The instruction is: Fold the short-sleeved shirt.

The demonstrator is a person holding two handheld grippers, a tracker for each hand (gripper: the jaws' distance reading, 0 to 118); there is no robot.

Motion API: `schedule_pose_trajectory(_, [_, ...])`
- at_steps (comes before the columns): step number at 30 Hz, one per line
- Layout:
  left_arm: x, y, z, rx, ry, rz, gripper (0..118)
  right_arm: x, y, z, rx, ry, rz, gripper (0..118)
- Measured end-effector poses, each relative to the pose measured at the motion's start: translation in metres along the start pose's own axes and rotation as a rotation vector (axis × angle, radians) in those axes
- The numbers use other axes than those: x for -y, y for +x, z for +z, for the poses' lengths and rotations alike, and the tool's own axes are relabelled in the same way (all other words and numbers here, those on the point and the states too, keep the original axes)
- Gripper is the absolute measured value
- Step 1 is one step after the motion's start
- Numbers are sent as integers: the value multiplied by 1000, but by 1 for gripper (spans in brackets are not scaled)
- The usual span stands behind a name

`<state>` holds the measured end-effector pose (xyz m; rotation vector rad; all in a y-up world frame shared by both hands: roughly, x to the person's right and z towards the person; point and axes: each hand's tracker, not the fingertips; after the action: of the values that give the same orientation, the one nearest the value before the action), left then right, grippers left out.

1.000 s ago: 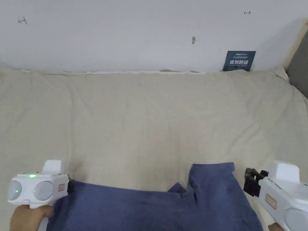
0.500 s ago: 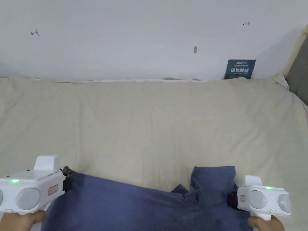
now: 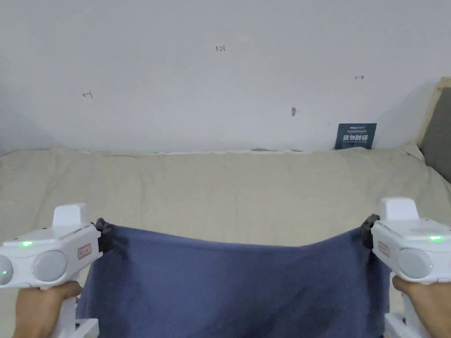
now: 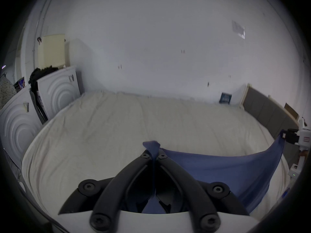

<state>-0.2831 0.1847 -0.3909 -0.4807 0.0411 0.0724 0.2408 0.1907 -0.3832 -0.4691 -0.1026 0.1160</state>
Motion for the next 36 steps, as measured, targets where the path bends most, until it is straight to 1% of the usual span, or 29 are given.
schedule_pose_trajectory(4, [-66, 2, 26, -27, 140, 14, 3, -80, 4, 38, -15, 177, -51, 3])
schedule_pose_trajectory(6, [-99, 4, 37, -27, 205, 28, 3, -118, 1, 57, -8, 265, -62, 3])
schedule_pose_trajectory(11, [-174, 17, 52, -54, 348, 36, 3, -192, -1, 85, 26, 456, -39, 3])
schedule_pose_trajectory(14, [-209, 21, 56, -68, 410, 71, 3, -224, 0, 96, 41, 521, -43, 3])
schedule_pose_trajectory(16, [-224, 23, 53, -89, 451, 77, 3, -237, 1, 101, 25, 551, -59, 3])
schedule_pose_trajectory(17, [-229, 24, 51, -103, 464, 72, 3, -242, 6, 89, 20, 556, -55, 3])
schedule_pose_trajectory(19, [-233, 24, 41, -110, 464, 62, 3, -243, 3, 85, 20, 576, -41, 3])
schedule_pose_trajectory(22, [-225, 22, 23, -120, 451, 44, 3, -232, 1, 65, 14, 579, -23, 3])
schedule_pose_trajectory(25, [-200, 16, -6, -123, 400, 45, 3, -208, -6, 41, 4, 538, 6, 3])
schedule_pose_trajectory(28, [-164, 8, -40, -122, 293, 54, 3, -182, -12, 10, -21, 439, 23, 3])
schedule_pose_trajectory(31, [-117, 2, -70, -135, 195, 46, 3, -143, -20, -20, -56, 345, 11, 3])
schedule_pose_trajectory(33, [-82, -4, -86, -135, 123, 55, 3, -113, -26, -38, -61, 270, 17, 3])
schedule_pose_trajectory(36, [-28, -10, -101, -145, 29, 48, 3, -64, -31, -60, -94, 160, -5, 3])
